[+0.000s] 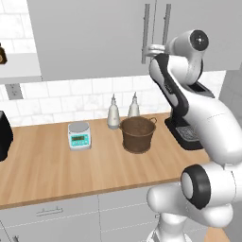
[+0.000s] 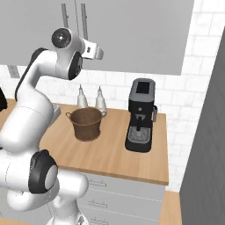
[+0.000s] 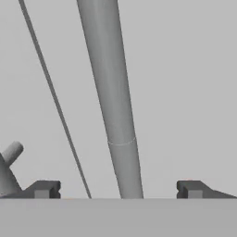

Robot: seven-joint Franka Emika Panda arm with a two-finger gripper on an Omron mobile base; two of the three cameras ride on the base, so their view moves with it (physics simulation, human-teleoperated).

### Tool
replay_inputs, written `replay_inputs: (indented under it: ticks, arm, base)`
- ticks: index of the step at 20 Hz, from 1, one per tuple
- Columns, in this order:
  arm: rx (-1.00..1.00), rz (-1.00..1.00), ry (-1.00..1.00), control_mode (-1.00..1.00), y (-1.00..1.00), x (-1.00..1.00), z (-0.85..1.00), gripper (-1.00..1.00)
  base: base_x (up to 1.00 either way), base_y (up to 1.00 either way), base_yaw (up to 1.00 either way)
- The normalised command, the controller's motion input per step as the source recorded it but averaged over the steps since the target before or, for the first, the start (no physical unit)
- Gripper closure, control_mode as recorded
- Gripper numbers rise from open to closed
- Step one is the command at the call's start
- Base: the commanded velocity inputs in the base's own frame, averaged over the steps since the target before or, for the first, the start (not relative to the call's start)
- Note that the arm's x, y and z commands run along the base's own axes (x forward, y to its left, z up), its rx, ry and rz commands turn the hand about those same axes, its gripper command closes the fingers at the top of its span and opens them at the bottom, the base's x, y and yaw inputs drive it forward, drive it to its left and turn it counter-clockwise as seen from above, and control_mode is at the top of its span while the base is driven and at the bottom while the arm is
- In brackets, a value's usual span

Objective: Open the cabinet, pick up the bread from the cabinet and place it in the basket. Then move the basket to the dining counter.

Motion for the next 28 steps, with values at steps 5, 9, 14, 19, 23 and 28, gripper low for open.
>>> replay_inputs:
  ticks: [5,9,14,19,23,28]
  arm:
    - [0.0,0.0,0.0,-1.0,-0.04,0.66,-0.03,-1.0]
    - [0.0,0.0,0.0,-1.0,-0.04,0.57,-0.05,1.0]
    - [0.0,-0.01,0.0,-1.0,-0.16,0.4,-0.03,1.0]
    - [0.06,0.0,0.0,-1.0,-0.38,0.04,0.0,1.0]
    - [0.08,0.0,0.0,-1.0,-0.34,-0.03,0.07,1.0]
    - [0.06,-0.05,0.04,-1.0,-0.39,-0.41,0.1,1.0]
  base:
    - [0.0,0.0,0.0]
    - [0.0,0.0,0.0]
    - [0.0,0.0,0.0]
    - [0.0,0.0,0.0]
    - [0.0,0.0,0.0]
    - [0.0,0.0,0.0]
